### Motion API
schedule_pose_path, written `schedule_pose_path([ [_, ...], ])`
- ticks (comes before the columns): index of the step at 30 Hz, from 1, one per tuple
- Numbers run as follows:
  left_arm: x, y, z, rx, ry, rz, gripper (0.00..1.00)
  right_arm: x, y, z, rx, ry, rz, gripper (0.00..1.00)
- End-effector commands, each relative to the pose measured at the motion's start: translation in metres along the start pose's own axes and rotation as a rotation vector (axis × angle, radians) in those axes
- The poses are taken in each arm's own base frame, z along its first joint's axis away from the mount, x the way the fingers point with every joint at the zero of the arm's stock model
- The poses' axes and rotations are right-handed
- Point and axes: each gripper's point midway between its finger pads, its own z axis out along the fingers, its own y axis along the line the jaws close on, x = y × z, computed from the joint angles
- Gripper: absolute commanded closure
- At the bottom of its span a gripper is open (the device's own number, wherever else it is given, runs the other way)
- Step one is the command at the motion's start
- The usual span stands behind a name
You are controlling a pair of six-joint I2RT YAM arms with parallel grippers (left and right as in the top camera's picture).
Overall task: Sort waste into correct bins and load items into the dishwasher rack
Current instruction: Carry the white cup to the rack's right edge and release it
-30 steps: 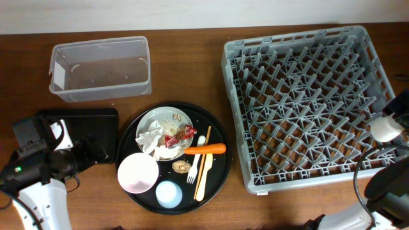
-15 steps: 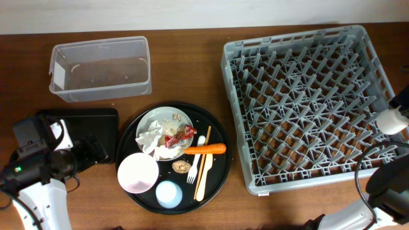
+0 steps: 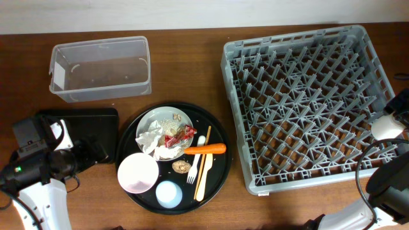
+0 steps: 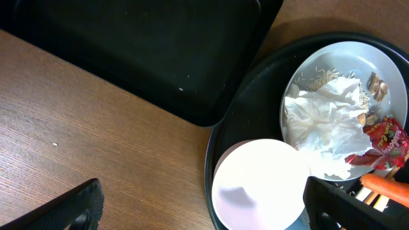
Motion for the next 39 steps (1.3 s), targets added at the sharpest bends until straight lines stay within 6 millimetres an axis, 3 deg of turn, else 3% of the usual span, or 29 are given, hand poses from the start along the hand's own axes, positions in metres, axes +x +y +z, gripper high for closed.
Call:
schedule_pose_path([
  [1,-0.004,-0.001,-0.004,0.008,-0.016,-0.014,0.01,-0.004,-0.007,0.004,0.03,-0.008,0.014,0.61],
  [10,-0.004,-0.001,-0.004,0.008,-0.016,-0.014,0.01,-0.012,-0.005,0.0,0.023,-0.039,0.017,0.6],
  [14,-0.004,-0.001,-0.004,0.008,-0.016,-0.014,0.01,0.011,-0.01,0.019,0.047,0.042,0.005,0.59],
  [15,-0.004,-0.001,-0.004,0.008,-0.016,-0.014,0.01,0.015,-0.009,0.028,0.045,0.053,0.005,0.46],
  [16,-0.004,-0.001,-0.004,0.008,-0.016,-0.014,0.01,0.015,-0.009,0.029,0.045,0.055,0.004,0.4],
  [18,-0.004,-0.001,-0.004,0.008,-0.016,-0.014,0.01,0.016,-0.008,0.03,0.04,0.058,0.004,0.36],
  [19,-0.004,-0.001,-0.004,0.008,-0.016,-0.014,0.01,0.019,-0.003,0.03,0.009,0.071,0.005,0.12],
  [20,-0.004,-0.001,-0.004,0.008,-0.016,-0.014,0.01,0.021,0.003,0.028,-0.026,0.082,0.002,0.03],
  [23,-0.004,-0.001,-0.004,0.008,-0.016,-0.014,0.01,0.01,0.011,-0.011,-0.098,0.0,-0.034,0.04],
  [24,-0.004,-0.001,-0.004,0.008,-0.016,-0.014,0.01,0.0,0.008,-0.02,-0.09,-0.042,-0.027,0.04],
  [27,-0.004,-0.001,-0.004,0.008,-0.015,-0.014,0.01,-0.032,-0.02,-0.021,-0.04,-0.158,0.07,0.16],
  [28,-0.003,-0.001,-0.004,0.008,-0.013,-0.014,0.01,-0.046,-0.028,-0.022,-0.041,-0.209,0.096,0.53],
  [29,-0.002,-0.001,-0.004,0.007,-0.008,-0.015,0.0,-0.054,-0.036,-0.022,-0.04,-0.235,0.117,0.73],
  [31,-0.001,-0.001,-0.004,0.007,-0.005,-0.015,0.01,-0.059,-0.048,-0.012,-0.026,-0.229,0.142,0.78],
  [35,0.001,-0.001,-0.004,0.006,0.004,-0.016,0.01,-0.051,-0.073,0.033,0.071,-0.124,0.171,0.84],
  [39,0.002,-0.001,-0.004,0.005,0.01,-0.017,0.01,-0.053,-0.082,0.047,0.129,-0.112,0.184,0.84],
])
